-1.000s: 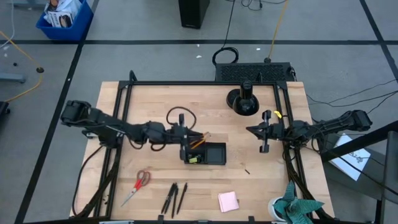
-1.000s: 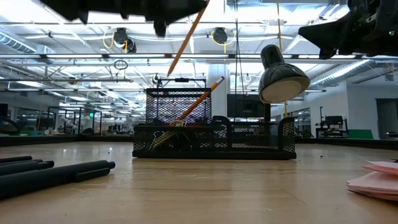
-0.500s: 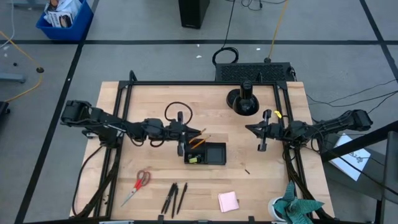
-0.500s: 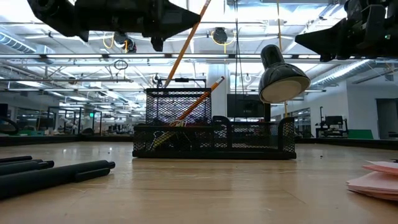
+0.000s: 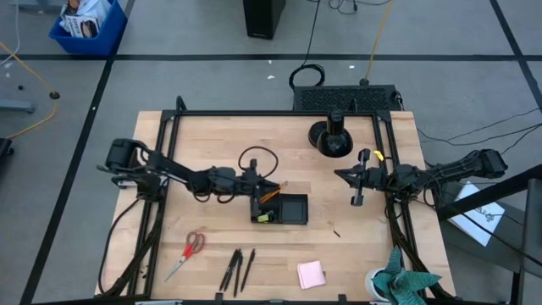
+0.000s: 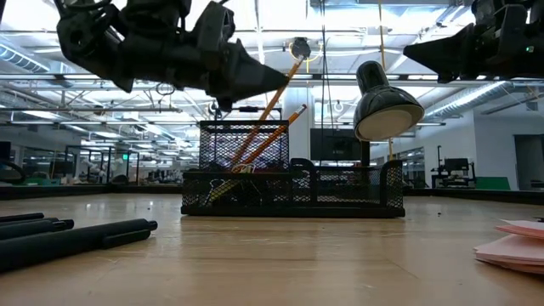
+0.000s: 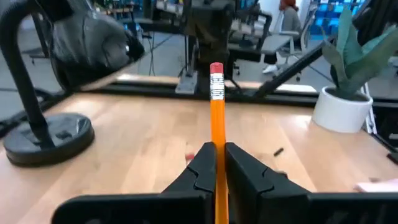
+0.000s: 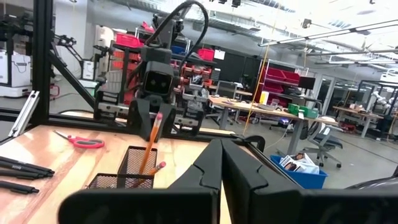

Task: Pick and place office supplies into organizer
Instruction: Put the yellow pencil into the black desk organizer

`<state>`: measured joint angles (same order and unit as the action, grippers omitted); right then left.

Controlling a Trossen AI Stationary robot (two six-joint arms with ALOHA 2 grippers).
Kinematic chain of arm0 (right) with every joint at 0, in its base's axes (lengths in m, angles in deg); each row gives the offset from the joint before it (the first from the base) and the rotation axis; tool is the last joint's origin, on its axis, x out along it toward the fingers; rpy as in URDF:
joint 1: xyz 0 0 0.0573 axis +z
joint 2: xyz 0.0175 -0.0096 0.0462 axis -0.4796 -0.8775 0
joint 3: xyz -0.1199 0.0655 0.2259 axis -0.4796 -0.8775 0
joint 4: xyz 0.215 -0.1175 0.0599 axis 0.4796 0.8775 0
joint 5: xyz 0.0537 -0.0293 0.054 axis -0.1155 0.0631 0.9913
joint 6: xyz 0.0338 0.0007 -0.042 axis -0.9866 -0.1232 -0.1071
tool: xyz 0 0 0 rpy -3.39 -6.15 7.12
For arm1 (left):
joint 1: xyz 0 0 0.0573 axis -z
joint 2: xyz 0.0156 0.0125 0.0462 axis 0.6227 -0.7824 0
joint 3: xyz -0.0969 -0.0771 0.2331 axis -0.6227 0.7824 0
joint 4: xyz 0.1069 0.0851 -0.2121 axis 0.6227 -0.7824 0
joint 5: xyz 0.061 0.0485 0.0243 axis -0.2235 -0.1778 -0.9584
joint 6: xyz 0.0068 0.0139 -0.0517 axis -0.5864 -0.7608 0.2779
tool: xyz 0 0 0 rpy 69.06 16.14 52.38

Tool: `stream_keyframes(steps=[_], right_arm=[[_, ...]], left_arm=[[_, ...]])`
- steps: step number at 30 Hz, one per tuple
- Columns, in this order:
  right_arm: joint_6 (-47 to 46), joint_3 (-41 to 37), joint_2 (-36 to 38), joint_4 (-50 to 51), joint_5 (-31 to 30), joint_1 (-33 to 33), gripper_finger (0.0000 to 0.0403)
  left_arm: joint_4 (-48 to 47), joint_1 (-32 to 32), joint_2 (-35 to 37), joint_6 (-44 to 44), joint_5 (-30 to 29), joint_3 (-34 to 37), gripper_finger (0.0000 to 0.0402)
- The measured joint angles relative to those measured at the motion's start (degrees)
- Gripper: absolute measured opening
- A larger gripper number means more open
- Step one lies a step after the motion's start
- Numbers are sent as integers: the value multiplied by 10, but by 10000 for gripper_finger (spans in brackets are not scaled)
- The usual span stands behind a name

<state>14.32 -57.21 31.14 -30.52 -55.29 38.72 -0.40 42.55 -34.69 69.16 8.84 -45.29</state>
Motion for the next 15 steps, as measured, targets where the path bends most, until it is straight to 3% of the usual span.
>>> stream_keyframes(steps=[6, 15], right_arm=[[3, 0, 0, 2, 0, 0, 0], [4, 0, 0, 2, 0, 0, 0]], left_arm=[[-5, 1, -20, 5, 0, 0, 5], [-6, -2, -45, 22, 1, 0, 29]])
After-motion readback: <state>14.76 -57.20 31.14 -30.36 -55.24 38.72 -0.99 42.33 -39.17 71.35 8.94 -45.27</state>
